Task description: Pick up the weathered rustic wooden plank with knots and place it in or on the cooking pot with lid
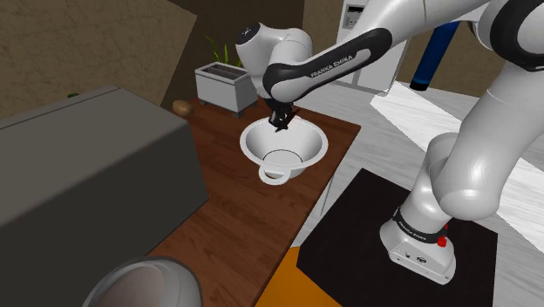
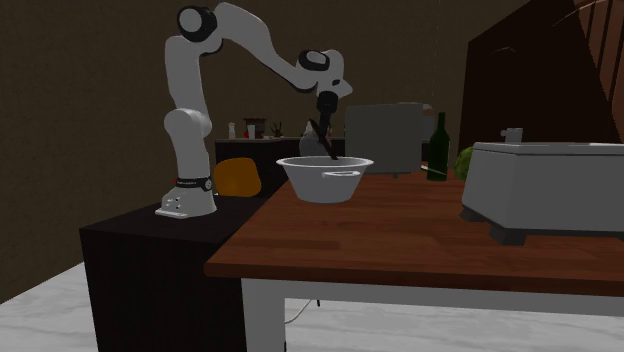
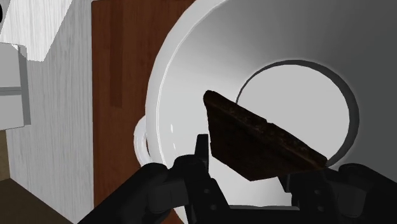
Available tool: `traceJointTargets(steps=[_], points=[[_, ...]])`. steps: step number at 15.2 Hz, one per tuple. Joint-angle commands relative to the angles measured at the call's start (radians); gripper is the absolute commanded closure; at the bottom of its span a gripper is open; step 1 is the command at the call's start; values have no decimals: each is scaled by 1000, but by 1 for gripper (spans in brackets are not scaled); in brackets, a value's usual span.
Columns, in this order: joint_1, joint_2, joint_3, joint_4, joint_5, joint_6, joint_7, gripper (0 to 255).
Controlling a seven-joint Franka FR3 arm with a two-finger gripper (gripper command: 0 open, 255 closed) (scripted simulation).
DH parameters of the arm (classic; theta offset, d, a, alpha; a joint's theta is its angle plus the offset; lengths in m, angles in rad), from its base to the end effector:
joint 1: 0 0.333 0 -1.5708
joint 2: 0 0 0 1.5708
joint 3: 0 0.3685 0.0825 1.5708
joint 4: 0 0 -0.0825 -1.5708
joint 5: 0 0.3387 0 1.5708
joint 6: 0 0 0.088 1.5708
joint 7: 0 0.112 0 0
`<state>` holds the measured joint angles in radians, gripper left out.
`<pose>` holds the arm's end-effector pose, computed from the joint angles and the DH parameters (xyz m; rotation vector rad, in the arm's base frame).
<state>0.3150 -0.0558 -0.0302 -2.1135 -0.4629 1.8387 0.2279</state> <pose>0.4575 0.0942 0.4993 2.6512 0.3081 -0.1345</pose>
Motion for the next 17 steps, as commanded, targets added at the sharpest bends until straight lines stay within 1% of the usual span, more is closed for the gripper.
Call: traceJointTargets(steps=[1, 6, 14, 15, 17], points=[[-1, 9, -1, -15, -3, 23, 11, 255], [-3, 39, -3, -55, -14, 87, 39, 255], [-3, 39, -3, -55, -14, 87, 39, 255], [-3, 40, -3, -55, -14, 87, 39, 0], [-3, 40, -3, -55, -14, 87, 39, 0]])
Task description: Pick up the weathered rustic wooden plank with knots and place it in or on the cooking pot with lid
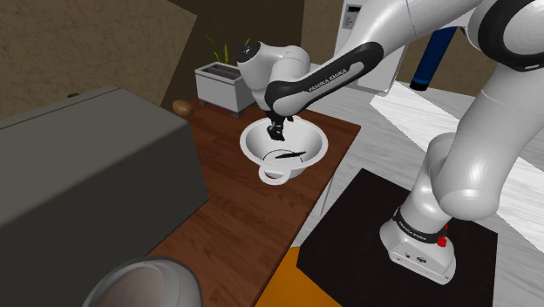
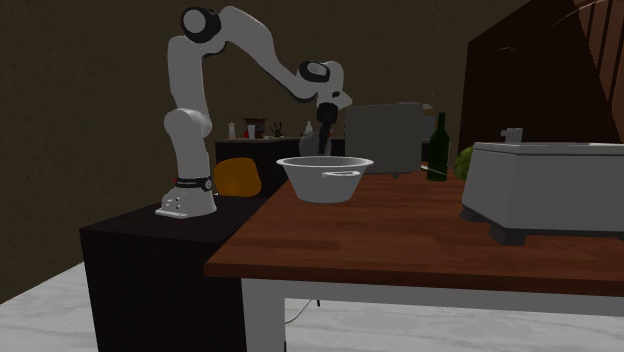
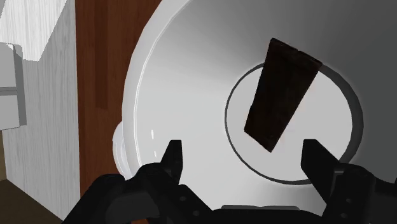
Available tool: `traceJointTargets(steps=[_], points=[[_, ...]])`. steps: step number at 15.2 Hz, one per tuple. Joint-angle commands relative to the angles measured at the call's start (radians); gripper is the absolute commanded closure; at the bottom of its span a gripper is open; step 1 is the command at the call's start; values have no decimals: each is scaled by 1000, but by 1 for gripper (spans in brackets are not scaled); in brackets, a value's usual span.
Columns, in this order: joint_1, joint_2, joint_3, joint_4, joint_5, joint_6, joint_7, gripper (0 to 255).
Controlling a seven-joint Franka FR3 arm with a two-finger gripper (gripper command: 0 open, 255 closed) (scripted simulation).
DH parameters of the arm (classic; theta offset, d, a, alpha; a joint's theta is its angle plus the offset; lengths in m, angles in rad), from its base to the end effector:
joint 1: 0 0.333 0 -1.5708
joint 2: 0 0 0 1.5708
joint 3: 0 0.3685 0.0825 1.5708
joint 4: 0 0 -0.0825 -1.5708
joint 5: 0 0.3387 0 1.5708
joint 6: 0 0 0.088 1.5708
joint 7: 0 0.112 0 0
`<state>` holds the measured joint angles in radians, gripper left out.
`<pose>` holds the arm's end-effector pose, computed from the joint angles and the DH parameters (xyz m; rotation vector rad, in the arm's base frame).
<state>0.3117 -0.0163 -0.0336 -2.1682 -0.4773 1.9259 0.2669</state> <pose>0.4614 0.0961 0.4639 2.6513 0.3080 -0.1341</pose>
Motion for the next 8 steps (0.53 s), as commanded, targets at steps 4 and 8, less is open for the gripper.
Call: traceJointTargets(steps=[4, 8], points=[[7, -6, 7, 24, 8, -32, -4, 0], [24, -16, 25, 98, 29, -121, -13, 0]])
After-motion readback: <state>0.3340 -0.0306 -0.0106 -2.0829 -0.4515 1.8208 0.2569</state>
